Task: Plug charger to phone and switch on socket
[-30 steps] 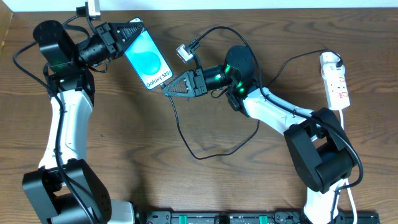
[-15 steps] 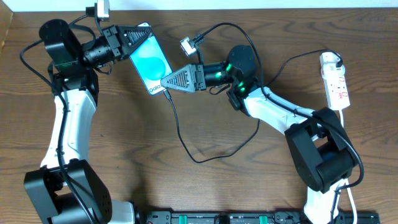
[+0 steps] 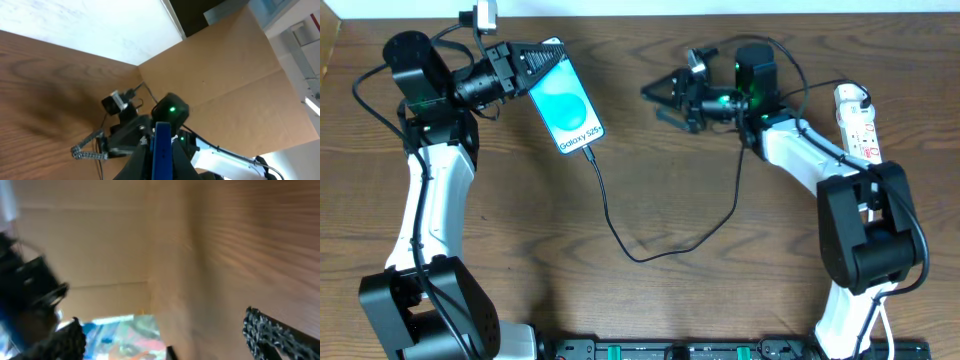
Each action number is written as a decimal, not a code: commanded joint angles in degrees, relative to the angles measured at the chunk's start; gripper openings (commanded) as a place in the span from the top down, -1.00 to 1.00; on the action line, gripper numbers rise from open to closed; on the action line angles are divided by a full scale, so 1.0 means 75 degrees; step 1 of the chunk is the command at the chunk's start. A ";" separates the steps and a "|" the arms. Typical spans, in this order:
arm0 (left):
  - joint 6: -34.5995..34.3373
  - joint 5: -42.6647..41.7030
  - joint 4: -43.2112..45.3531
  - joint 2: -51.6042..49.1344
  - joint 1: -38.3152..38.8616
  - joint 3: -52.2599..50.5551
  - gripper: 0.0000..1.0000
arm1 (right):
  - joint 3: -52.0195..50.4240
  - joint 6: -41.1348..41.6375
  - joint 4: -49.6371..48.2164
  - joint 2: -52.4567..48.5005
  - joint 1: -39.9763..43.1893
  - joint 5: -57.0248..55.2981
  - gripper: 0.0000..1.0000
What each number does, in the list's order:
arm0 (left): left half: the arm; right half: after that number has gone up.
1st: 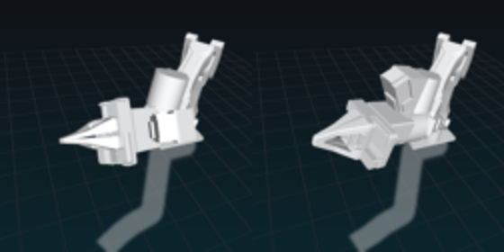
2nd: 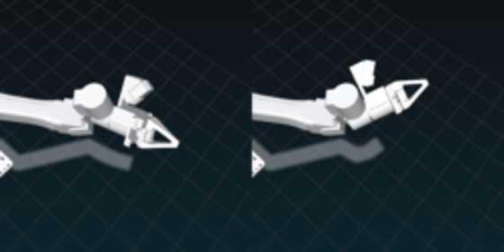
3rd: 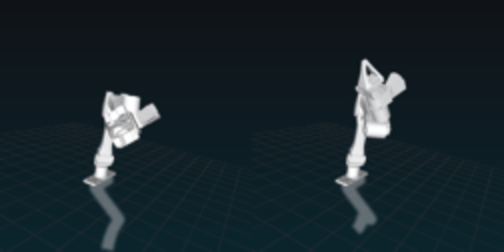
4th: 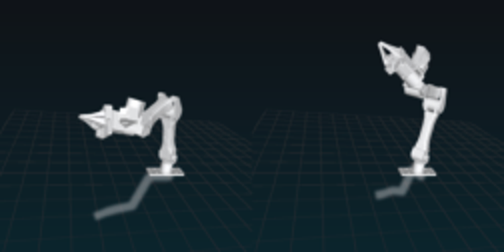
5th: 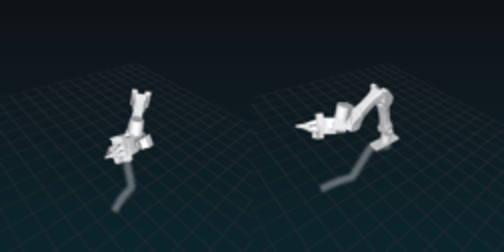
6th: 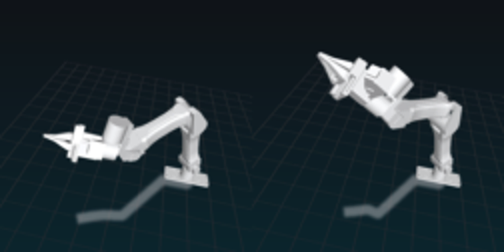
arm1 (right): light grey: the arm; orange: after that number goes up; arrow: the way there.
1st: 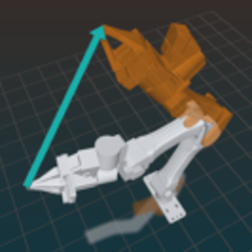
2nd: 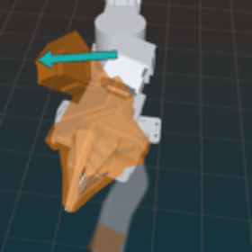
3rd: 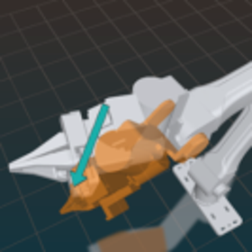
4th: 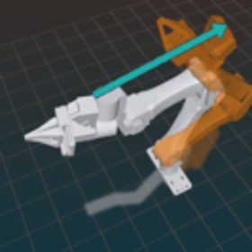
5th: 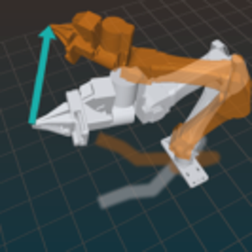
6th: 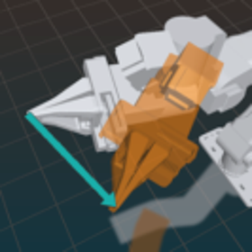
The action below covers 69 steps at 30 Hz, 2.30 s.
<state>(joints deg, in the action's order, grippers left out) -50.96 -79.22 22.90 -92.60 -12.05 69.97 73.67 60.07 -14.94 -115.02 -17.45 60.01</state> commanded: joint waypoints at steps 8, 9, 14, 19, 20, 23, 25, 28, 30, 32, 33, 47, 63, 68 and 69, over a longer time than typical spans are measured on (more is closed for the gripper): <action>0.1239 0.0475 -0.1536 -0.0044 0.0154 0.0050 0.85 | 0.0047 -0.2078 0.4368 -0.0020 0.0536 -0.4334 -0.99; 0.1393 0.0522 -0.1699 -0.0096 0.0210 0.0050 0.85 | 0.0047 -0.2081 0.4599 -0.0020 0.0592 -0.4581 -0.99; 0.1597 0.0516 -0.1818 -0.0466 0.0522 0.0050 0.85 | 0.0047 -0.2098 0.5455 -0.0020 0.0857 -0.5421 -0.98; 0.1655 0.0595 -0.1821 -0.0970 0.0793 0.0050 0.85 | 0.0047 -0.2340 0.6033 -0.0020 0.1218 -0.5843 -0.94; 0.1658 0.0595 -0.1821 -0.1061 0.0831 0.0050 0.85 | 0.0047 -0.2340 0.6161 -0.0020 0.1271 -0.6003 -0.95; 0.1705 0.0597 -0.1818 -0.1370 0.0976 0.0050 0.85 | 0.0047 -0.2498 0.6400 -0.0020 0.1411 -0.6202 -0.96; 0.1743 0.0597 -0.1818 -0.1559 0.1078 0.0050 0.85 | 0.0047 -0.2535 0.6484 -0.0020 0.1498 -0.6187 -0.96; 0.1900 0.0653 -0.1821 -0.1856 0.1259 0.0050 0.85 | 0.0047 -0.2535 0.6548 -0.0020 0.1574 -0.6184 -0.96; 0.1944 0.0714 -0.1821 -0.2049 0.1399 0.0050 0.85 | 0.0047 -0.2535 0.6545 -0.0020 0.1571 -0.6181 -0.97; 0.1944 0.0764 -0.1818 -0.2288 0.1559 0.0050 0.85 | 0.0047 -0.2535 0.6534 -0.0020 0.1568 -0.6114 -0.98; 0.1970 0.0787 -0.1818 -0.2454 0.1664 0.0050 0.85 | 0.0047 -0.2535 0.6522 -0.0020 0.1571 -0.6053 -0.99; 0.2069 0.1993 -0.1827 -0.4109 0.2707 0.0050 0.85 | 0.0047 -0.3821 0.5540 -0.0020 0.1329 -0.4345 -0.99; 0.2594 0.4342 -0.2946 -0.4130 0.3179 0.0050 0.83 | 0.0047 -0.4468 0.4433 -0.0020 0.0621 -0.3378 -0.98; 0.2594 0.4383 -0.2967 -0.4132 0.3334 0.0050 0.66 | 0.0047 -0.4444 0.4392 -0.0020 0.0618 -0.3378 -0.99; 0.2594 0.4438 -0.2967 -0.4132 0.3346 0.0050 0.53 | 0.0047 -0.4444 0.4392 -0.0020 0.0618 -0.3378 -0.98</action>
<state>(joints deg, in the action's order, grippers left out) -32.77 -48.42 0.97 -123.55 12.29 69.97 74.39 26.55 18.15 -114.37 -12.71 33.89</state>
